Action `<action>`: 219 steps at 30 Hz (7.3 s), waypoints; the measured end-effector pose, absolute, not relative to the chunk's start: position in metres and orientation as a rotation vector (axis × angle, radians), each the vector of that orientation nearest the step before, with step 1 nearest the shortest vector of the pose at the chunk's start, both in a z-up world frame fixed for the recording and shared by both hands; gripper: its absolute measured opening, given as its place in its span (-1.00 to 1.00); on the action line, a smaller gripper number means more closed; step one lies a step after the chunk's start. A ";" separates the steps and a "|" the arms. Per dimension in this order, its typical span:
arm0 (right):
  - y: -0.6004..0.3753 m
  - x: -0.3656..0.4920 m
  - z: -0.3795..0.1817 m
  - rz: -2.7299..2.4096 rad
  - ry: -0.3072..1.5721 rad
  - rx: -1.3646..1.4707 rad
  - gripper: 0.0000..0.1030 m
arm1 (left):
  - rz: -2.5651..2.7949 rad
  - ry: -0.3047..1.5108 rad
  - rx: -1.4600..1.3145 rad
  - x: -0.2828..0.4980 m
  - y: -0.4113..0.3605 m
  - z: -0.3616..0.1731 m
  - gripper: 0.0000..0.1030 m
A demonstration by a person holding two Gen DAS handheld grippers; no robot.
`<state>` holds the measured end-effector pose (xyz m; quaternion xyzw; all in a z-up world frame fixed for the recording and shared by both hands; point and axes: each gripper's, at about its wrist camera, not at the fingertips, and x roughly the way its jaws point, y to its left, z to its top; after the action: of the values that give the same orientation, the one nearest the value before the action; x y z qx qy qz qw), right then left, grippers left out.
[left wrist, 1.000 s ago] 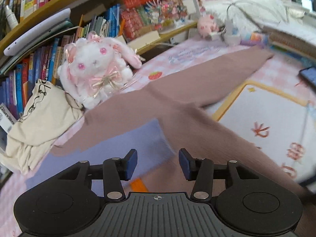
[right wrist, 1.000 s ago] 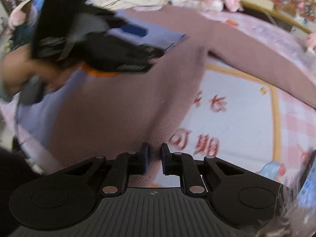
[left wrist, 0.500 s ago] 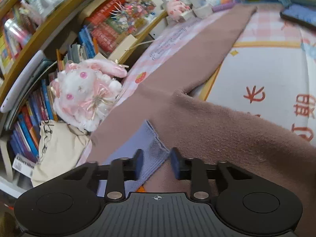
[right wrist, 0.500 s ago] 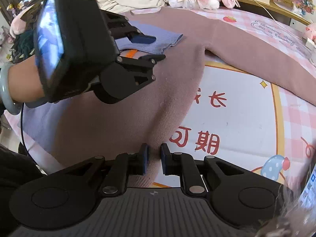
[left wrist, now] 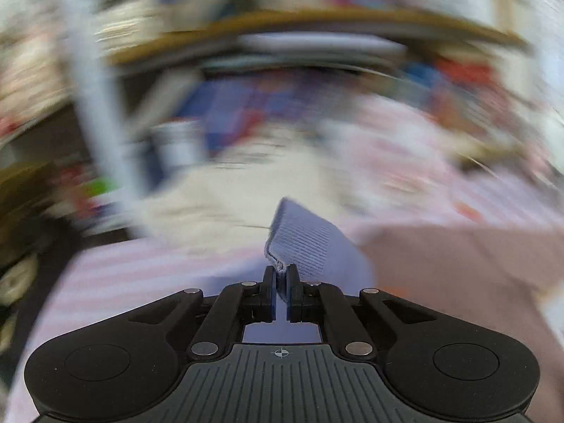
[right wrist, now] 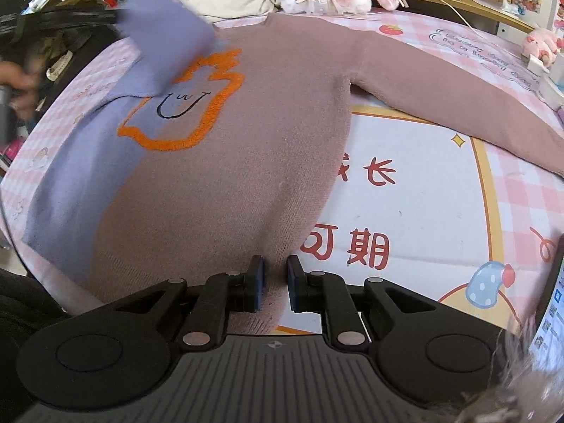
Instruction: Fold clothes
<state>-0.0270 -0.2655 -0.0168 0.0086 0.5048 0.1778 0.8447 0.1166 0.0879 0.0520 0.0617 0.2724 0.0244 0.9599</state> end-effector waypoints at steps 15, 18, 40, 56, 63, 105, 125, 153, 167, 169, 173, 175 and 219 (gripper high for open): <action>-0.252 -0.023 -0.015 0.314 1.089 -0.026 -0.71 | 0.463 0.569 0.061 0.085 0.277 0.041 -0.91; -0.250 -0.022 -0.015 0.316 1.095 -0.041 -0.71 | 0.501 0.571 0.053 0.074 0.290 0.041 -0.82; -0.241 -0.029 -0.014 0.325 1.016 -0.140 -0.71 | 0.000 0.898 -0.219 0.031 0.168 -0.024 -0.37; -0.248 -0.027 -0.015 0.327 1.039 -0.071 -0.71 | -0.009 0.921 -0.123 0.051 0.153 -0.029 -0.89; -0.249 -0.023 -0.016 0.326 1.042 -0.059 -0.71 | -0.009 0.911 -0.121 0.057 0.154 -0.029 -0.89; -0.436 0.043 0.000 -0.063 0.891 0.249 0.64 | 0.030 0.803 0.168 -0.033 -0.004 -0.007 0.79; -0.518 0.094 -0.021 -0.209 0.925 0.341 -0.32 | 0.176 0.800 0.257 -0.072 -0.039 -0.005 0.86; -0.530 0.100 -0.027 -0.166 0.891 0.531 -0.64 | 0.146 0.800 0.302 -0.069 -0.049 -0.007 0.86; -0.498 0.111 0.023 -0.040 0.780 0.480 -0.81 | 0.106 0.770 0.287 -0.063 -0.039 -0.003 0.86; -0.486 0.113 0.036 -0.017 0.755 0.468 -0.81 | 0.090 0.759 0.274 -0.058 -0.032 -0.001 0.86; -0.455 0.119 0.060 0.023 0.705 0.437 -0.81 | 0.035 0.729 0.247 -0.052 -0.018 0.004 0.86; -0.438 0.123 0.070 0.031 0.683 0.424 -0.81 | -0.004 0.721 0.243 -0.048 -0.009 0.006 0.86; -0.057 0.183 0.065 0.201 0.793 0.241 -0.80 | -0.142 0.702 0.132 -0.013 0.178 0.004 0.87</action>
<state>0.1832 -0.0574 0.0652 0.1170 0.3844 0.0973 0.9105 -0.0126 0.1783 0.0038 0.0644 0.3432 -0.0694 0.9345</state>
